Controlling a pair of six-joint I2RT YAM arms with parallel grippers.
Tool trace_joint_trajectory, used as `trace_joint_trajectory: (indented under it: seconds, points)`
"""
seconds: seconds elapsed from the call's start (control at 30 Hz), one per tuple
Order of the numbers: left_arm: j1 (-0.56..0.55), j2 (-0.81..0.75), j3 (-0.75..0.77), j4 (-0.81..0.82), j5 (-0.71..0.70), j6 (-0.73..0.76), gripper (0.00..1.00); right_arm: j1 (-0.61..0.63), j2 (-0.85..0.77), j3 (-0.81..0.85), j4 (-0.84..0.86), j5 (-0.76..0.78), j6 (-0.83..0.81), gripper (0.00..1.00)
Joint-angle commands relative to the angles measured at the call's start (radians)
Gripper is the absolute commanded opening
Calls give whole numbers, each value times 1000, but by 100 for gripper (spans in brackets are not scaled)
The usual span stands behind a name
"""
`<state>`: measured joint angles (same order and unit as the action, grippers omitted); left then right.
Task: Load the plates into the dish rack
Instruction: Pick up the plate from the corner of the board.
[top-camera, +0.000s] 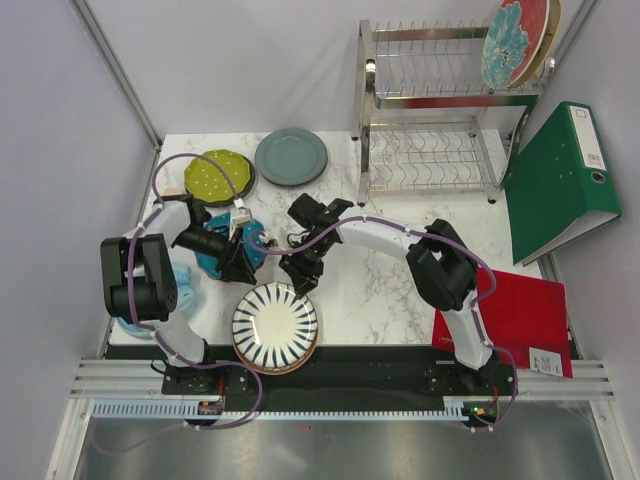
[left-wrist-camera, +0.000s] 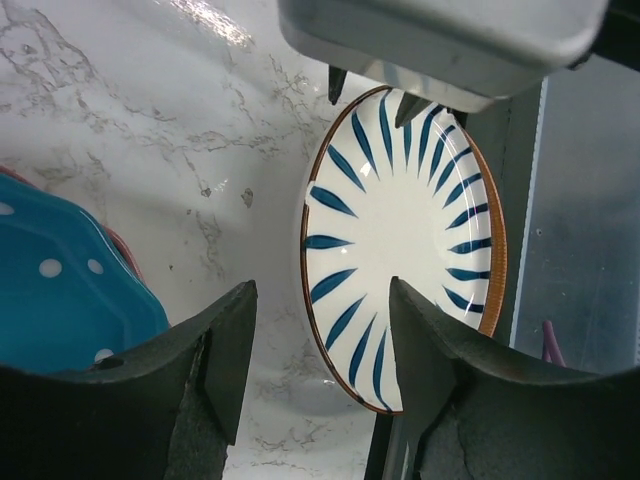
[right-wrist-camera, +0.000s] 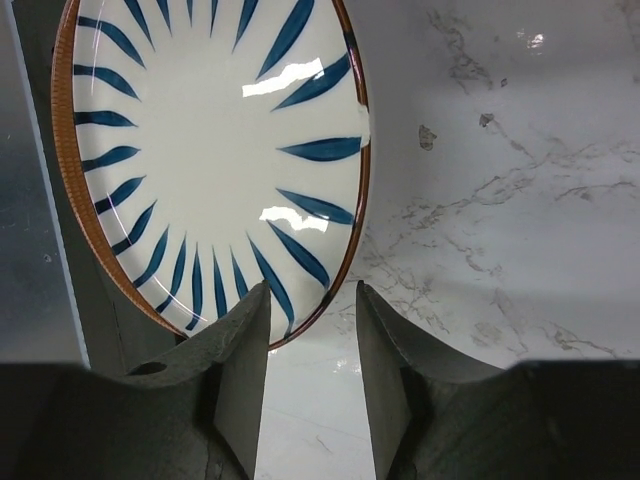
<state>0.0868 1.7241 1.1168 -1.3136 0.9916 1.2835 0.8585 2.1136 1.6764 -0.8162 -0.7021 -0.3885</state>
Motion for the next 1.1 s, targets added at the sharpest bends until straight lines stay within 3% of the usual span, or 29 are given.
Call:
trace_joint_trajectory:
  seconds: [0.0,0.33,0.53,1.07]
  points:
    - [16,-60,-28,7,39,27,63,1,9,36,40,-40,0,45]
    - [41,-109,-61,14,50,10,64,5,54,51,75,-34,42,39]
    - [56,-132,-68,16,50,14,64,7,29,57,91,-14,34,0]
    - [39,-95,-37,50,73,30,69,7,-112,132,186,116,88,0]
